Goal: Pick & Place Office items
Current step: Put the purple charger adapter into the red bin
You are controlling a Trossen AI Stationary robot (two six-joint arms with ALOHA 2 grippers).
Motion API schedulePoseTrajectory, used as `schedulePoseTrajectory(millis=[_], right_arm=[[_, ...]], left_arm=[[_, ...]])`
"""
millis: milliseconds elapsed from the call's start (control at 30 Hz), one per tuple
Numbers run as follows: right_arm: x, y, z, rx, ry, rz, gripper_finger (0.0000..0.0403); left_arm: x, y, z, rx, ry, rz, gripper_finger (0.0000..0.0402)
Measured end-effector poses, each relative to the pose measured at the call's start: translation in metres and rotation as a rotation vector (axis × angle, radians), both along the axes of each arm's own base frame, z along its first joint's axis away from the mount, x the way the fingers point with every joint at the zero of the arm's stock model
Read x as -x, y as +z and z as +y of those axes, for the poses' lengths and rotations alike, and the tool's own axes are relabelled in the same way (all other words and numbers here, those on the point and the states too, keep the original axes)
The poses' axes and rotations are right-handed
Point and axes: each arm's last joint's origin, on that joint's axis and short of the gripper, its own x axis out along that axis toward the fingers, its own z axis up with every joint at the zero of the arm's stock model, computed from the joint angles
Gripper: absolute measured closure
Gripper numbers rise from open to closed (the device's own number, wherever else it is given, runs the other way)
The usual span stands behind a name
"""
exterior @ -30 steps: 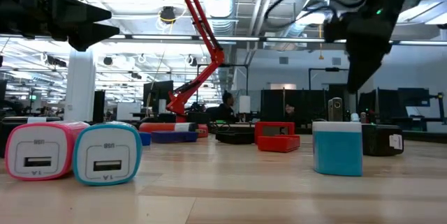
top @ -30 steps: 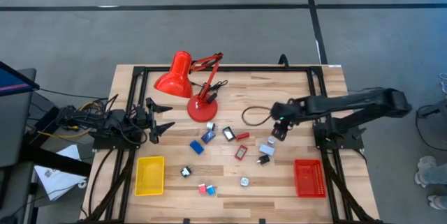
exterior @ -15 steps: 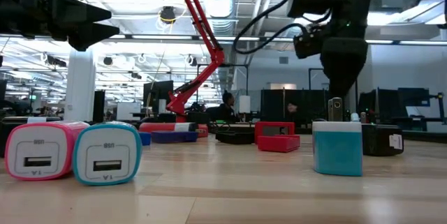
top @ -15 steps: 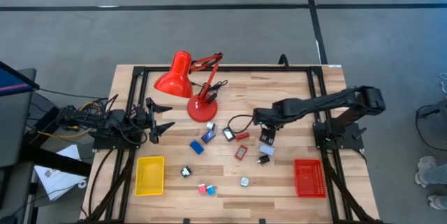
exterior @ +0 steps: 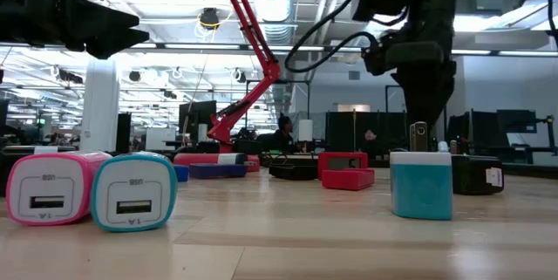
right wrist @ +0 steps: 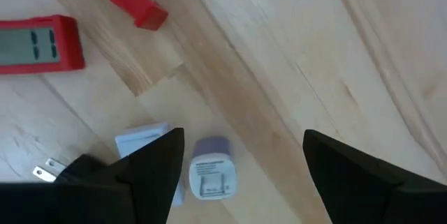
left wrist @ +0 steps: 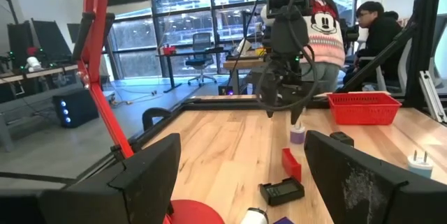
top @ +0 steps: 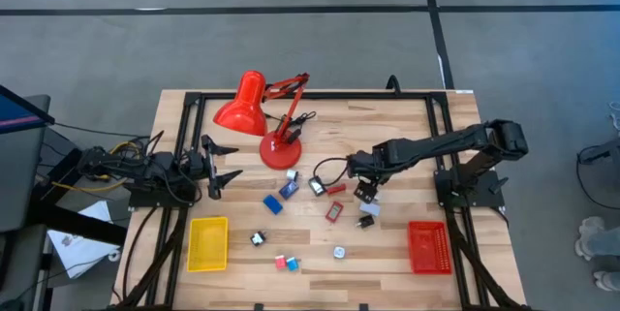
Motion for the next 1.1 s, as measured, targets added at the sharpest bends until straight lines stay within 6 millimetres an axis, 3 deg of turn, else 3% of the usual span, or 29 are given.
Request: schedulePoseTrajectory(millis=[267, 800, 1100], right_arm=[[0.000, -0.001, 0.016, -0.023, 0.087, -0.008, 0.0117], [0.017, -0.029, 0.015, -0.035, 0.035, 0.054, 0.0117], [0.016, -0.030, 0.017, -0.045, 0.041, 0.036, 0.0117]], left_arm=[[0.000, 0.000, 0.000, 0.003, -0.001, 0.000, 0.0101], [0.000, 0.000, 0.000, 0.004, 0.000, -0.001, 0.0101], [0.000, 0.000, 0.000, 0.004, 0.000, -0.001, 0.0101]])
